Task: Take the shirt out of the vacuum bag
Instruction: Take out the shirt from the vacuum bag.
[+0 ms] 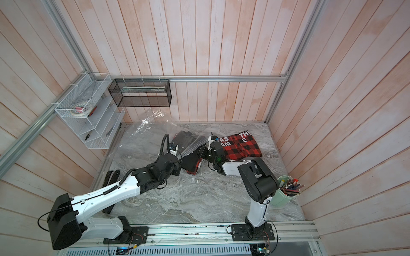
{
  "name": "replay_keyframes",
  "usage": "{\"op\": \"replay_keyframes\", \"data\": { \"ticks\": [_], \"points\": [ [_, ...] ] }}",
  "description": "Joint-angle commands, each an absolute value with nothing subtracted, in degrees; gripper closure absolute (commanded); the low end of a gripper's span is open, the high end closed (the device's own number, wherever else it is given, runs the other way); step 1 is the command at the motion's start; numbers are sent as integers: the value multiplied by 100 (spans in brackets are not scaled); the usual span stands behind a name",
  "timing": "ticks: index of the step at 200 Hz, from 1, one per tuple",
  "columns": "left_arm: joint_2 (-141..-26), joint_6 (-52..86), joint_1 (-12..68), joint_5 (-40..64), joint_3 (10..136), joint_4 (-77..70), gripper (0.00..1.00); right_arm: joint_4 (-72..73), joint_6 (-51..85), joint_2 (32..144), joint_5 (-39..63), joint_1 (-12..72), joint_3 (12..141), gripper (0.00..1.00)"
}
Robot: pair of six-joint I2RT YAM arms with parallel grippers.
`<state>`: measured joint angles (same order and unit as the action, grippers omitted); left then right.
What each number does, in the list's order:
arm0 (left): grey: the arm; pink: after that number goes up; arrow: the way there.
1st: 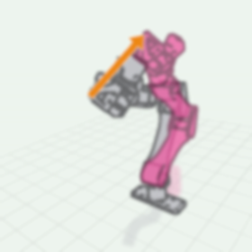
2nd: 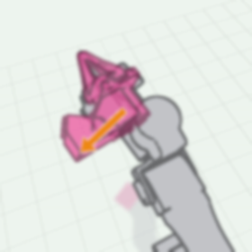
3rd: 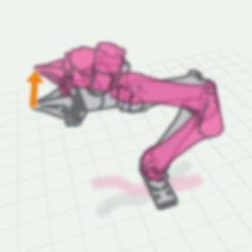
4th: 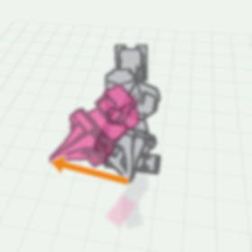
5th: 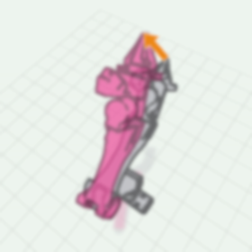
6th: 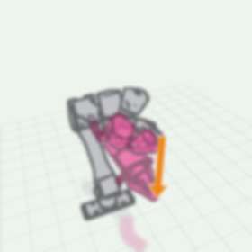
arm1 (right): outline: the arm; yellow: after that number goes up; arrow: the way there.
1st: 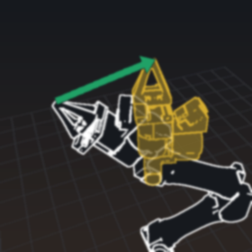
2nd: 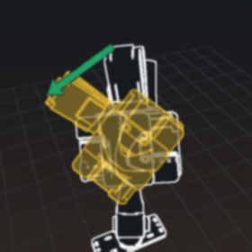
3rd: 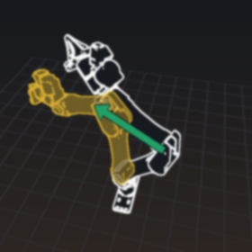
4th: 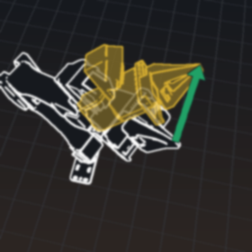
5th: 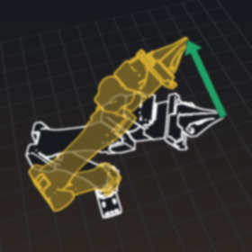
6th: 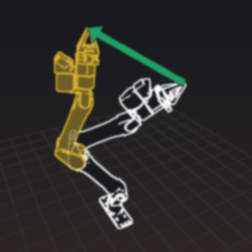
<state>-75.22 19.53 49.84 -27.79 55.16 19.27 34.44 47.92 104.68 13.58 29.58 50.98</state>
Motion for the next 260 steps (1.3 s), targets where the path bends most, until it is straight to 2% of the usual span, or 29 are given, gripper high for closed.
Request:
{"op": "replay_keyframes", "data": {
  "ticks": [1,53,67,96,129,260],
  "points": [
    [-7559,2057,5001,-2962,5511,2002,100,3322,4689,10624,1585,2994,5354,45],
    [-7533,2134,5001,-2926,5467,1991,100,3425,4761,10914,1645,3036,5466,46],
    [-7532,2152,5001,-2919,5440,1980,100,3408,4750,10938,1644,3050,5521,48],
    [-7528,2187,5001,-2890,5410,1970,100,3501,4773,10945,1631,3084,5594,67],
    [-7497,2188,5002,-2911,5430,1978,100,3491,4747,10977,1629,3111,5673,100],
    [-7392,2279,4942,-3116,5447,1932,100,3549,4581,9742,1616,2971,4686,100]
  ]
}}
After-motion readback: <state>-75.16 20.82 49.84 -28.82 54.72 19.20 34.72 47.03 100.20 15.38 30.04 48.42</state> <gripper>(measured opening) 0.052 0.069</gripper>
